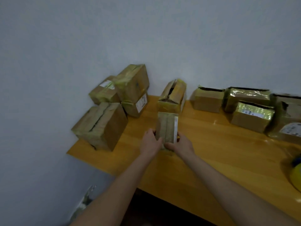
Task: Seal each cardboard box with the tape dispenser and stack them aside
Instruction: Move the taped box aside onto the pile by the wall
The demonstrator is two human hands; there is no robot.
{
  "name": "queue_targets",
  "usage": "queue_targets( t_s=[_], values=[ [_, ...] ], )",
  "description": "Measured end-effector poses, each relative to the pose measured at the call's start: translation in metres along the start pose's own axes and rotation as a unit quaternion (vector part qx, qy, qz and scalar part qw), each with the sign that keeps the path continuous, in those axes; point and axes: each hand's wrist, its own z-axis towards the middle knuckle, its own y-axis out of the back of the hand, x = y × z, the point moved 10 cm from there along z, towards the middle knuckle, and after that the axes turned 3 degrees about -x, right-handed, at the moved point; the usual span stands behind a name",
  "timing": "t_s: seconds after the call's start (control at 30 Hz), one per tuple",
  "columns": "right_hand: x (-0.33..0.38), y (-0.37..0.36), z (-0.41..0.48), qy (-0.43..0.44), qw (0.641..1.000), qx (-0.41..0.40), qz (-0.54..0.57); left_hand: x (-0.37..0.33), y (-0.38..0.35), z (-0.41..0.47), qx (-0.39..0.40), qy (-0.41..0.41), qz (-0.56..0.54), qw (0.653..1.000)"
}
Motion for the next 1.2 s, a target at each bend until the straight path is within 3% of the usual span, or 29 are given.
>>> queue_targets(
  t_s=[0.2, 0.4, 0.53, 0.7, 0.83, 0.9, 1.0, 1.07, 1.2],
  values=[
    [0.057, -0.099, 0.041, -0.015, 0.999, 0.002, 0.037, 0.051, 0.072, 0.063, -0.056, -0.059, 0.111, 0.99],
    [0.08, -0.193, 0.064, -0.058, 0.997, 0.03, 0.03, 0.097, 0.108, 0.115, -0.014, -0.154, 0.275, 0.949],
    [0.084, -0.231, 0.074, -0.068, 0.996, 0.049, -0.018, 0.107, 0.135, 0.145, -0.053, -0.164, 0.225, 0.959],
    [0.086, -0.236, 0.084, -0.072, 0.995, 0.032, -0.059, 0.104, 0.119, 0.153, -0.01, -0.18, 0.173, 0.968],
    [0.084, -0.232, 0.083, -0.056, 0.99, 0.128, -0.026, 0.087, 0.094, 0.157, 0.021, -0.189, 0.123, 0.974],
    [0.081, -0.196, 0.086, -0.047, 0.993, 0.081, -0.076, 0.071, 0.076, 0.158, 0.048, -0.197, 0.094, 0.975],
    [0.073, -0.115, 0.09, -0.072, 0.989, -0.073, -0.109, 0.047, 0.049, 0.161, 0.081, -0.178, 0.031, 0.98],
    [0.066, -0.068, 0.088, -0.095, 0.981, -0.14, -0.094, 0.034, 0.031, 0.161, 0.101, -0.146, -0.026, 0.984],
    [0.045, -0.01, 0.088, -0.132, 0.972, -0.195, 0.009, 0.016, -0.002, 0.168, 0.145, -0.082, -0.111, 0.98]
  ],
)
